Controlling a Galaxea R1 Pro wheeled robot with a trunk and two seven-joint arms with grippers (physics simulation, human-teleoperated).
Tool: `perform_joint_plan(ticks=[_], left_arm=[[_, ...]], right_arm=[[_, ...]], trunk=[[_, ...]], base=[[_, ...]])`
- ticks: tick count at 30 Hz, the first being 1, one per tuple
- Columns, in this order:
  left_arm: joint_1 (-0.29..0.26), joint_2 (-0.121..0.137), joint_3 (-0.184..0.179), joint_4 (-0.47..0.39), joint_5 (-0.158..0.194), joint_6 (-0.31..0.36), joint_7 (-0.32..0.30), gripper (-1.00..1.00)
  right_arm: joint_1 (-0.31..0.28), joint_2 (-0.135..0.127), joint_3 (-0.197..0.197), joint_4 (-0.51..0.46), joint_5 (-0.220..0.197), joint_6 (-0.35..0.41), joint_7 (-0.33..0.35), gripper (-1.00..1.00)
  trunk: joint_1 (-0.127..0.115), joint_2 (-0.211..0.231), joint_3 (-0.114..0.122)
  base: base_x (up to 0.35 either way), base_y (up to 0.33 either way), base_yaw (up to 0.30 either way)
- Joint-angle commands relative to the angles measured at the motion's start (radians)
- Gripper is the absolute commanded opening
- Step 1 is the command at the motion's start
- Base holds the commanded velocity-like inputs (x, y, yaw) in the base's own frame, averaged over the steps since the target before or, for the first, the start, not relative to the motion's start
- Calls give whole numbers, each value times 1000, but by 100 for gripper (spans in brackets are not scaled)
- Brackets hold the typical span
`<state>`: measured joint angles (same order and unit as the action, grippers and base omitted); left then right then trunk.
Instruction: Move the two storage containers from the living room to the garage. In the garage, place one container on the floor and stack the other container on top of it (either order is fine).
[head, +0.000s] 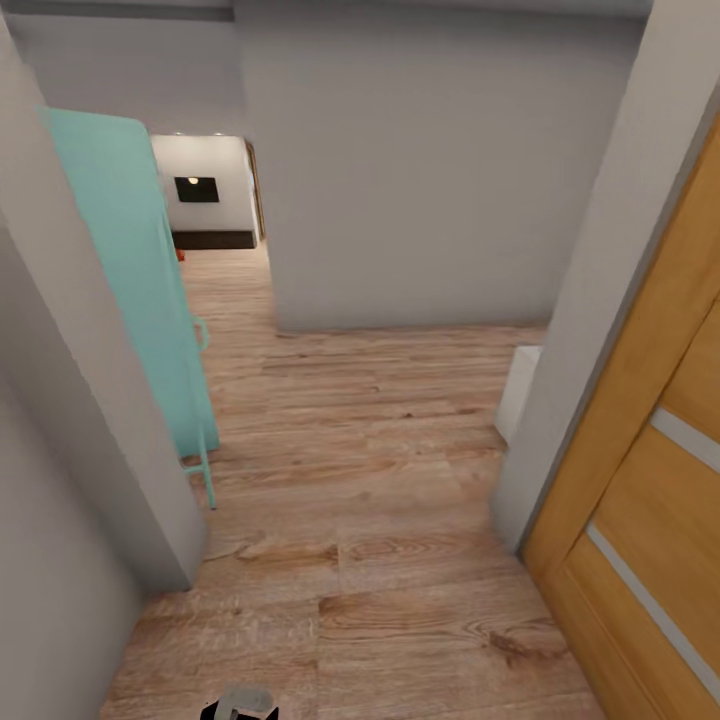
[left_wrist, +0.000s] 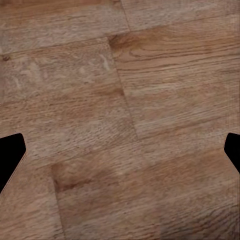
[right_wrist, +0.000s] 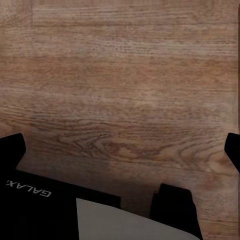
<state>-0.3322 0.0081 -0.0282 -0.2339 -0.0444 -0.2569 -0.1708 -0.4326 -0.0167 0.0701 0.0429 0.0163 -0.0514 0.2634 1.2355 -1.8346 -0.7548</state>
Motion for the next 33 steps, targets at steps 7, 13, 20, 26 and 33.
perform_joint_plan(ticks=[7, 13, 20, 26, 33], left_arm=[[-1, 1, -2, 1, -5, -4, 1, 100], [-1, 1, -2, 1, -5, -4, 1, 100], [-1, 1, -2, 1, -5, -4, 1, 100], [-1, 1, -2, 1, -5, -4, 1, 100], [-1, 1, -1, 1, -5, -4, 1, 100]], right_arm=[[-1, 0, 7, 3, 2, -5, 2, 100], [-1, 0, 7, 3, 2, -5, 2, 100], [-1, 0, 7, 3, 2, -5, 2, 100], [-1, 0, 7, 3, 2, -5, 2, 100], [-1, 1, 7, 3, 2, -5, 2, 100]], trunk=[[0, 0, -1], [0, 0, -1], [0, 0, -1], [0, 0, -1], [0, 0, -1]], base=[[271, 0, 0], [274, 0, 0], [276, 0, 0], [276, 0, 0], [276, 0, 0]])
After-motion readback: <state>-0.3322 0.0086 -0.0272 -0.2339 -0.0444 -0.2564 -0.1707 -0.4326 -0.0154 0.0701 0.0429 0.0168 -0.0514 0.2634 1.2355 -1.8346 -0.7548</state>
